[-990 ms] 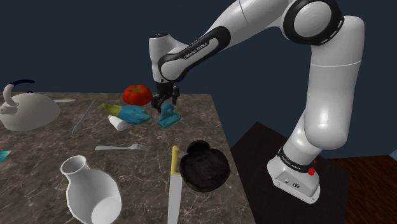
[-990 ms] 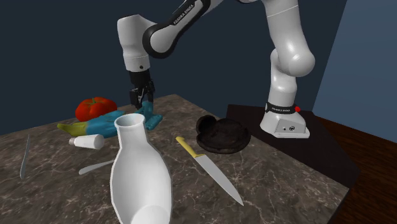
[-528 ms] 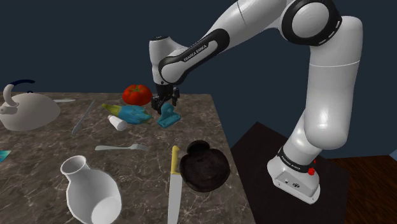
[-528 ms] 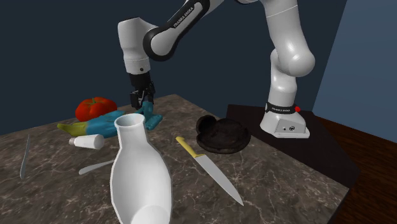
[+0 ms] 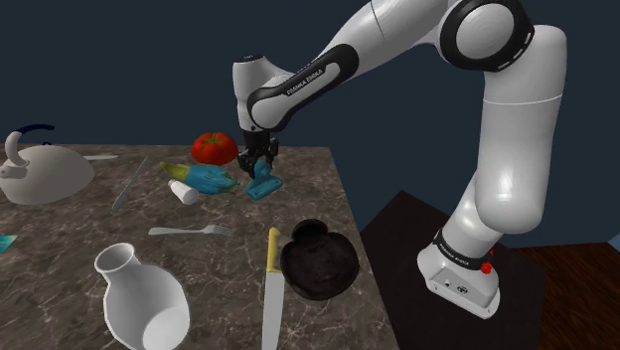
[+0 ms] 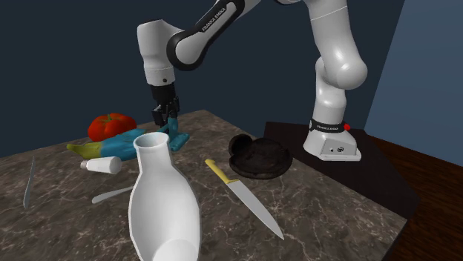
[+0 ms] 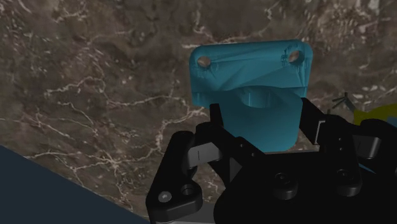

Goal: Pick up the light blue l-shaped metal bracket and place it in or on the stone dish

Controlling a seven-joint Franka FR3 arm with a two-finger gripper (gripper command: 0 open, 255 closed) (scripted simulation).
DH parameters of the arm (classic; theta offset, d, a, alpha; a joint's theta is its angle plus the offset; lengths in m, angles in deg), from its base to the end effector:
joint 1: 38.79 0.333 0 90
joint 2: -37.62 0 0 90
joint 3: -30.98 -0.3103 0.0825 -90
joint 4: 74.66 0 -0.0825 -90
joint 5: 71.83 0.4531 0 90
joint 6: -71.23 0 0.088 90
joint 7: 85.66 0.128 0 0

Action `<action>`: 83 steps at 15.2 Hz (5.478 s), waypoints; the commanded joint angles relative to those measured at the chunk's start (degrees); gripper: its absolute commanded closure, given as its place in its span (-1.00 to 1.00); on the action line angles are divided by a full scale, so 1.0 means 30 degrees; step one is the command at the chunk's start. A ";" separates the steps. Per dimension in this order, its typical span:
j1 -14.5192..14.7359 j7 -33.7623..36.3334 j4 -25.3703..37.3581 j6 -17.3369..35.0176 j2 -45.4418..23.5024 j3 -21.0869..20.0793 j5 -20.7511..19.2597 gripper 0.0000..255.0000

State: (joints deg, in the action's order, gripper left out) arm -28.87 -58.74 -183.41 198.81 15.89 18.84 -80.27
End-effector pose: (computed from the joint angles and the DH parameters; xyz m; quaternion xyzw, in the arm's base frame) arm 0.6264 0.2441 0.2324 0.9996 -0.0028 -0.0103 0.0248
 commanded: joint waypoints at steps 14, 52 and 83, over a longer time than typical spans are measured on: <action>-0.0130 -0.0393 0.0852 -0.2303 0.1440 -0.0208 0.0511 1.00; 0.1955 0.2237 -0.5803 -0.6163 1.2279 -0.2484 0.4027 1.00; 0.4266 0.5121 -1.2071 -0.2656 1.5331 -0.5236 0.6724 1.00</action>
State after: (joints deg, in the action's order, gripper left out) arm -16.07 -43.36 -219.60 190.80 61.88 3.13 -60.10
